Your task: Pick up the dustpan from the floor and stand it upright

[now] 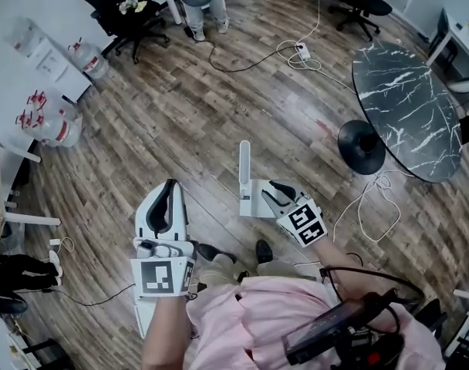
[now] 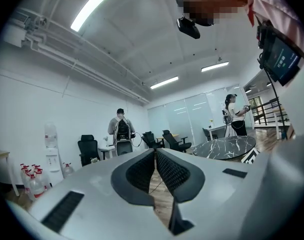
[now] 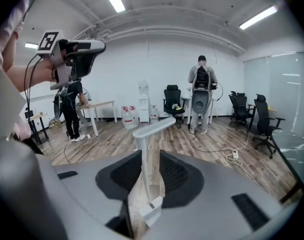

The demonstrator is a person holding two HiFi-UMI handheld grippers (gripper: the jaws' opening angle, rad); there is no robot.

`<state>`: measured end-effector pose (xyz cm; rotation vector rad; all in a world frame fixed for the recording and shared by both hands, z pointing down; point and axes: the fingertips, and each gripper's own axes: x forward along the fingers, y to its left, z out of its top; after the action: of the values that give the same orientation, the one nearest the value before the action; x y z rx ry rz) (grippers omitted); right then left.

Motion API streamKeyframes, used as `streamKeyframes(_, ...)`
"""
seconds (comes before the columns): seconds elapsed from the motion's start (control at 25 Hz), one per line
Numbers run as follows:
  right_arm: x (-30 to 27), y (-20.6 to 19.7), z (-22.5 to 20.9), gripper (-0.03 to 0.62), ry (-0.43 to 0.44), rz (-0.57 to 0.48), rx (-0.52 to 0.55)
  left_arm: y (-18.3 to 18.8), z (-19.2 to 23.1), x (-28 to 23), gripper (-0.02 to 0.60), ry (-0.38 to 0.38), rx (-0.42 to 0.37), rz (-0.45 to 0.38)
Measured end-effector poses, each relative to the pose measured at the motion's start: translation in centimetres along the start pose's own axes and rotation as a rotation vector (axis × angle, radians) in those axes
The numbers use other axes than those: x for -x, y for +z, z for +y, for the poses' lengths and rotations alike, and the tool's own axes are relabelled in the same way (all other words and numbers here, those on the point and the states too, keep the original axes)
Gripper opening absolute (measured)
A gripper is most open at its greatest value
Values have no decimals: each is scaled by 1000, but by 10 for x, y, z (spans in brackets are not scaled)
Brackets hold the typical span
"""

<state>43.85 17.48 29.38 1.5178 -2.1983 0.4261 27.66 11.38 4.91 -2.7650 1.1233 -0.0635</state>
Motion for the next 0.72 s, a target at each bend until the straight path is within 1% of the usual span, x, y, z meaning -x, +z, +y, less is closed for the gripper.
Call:
streamKeyframes(0.08, 16, 38, -6, 109, -29, -89, 4, 16, -3, -5, 21, -3, -21, -32)
streamKeyframes(0.2, 41, 99, -18, 94, -96, -221, 11, 38, -9, -14, 21, -6, -64, -81)
streamKeyframes(0.32, 67, 155, -27, 53, -177, -338, 26, 57, -16, -20, 21, -3, -79, -120)
streamKeyframes(0.4, 84, 185, -29, 5, -228, -399, 46, 69, -20, -24, 21, 0, -82, -143)
streamKeyframes(0.48, 97, 206, -27, 2, -256, -448, 62, 81, -22, -27, 21, -1, -97, -164)
streamKeyframes(0.6, 110, 226, -24, 2, -278, -507, 86, 95, -25, -31, 20, -8, -121, -198)
streamKeyframes(0.72, 115, 234, -22, 2, -290, -537, 103, 91, -24, -32, 20, 0, -98, -168)
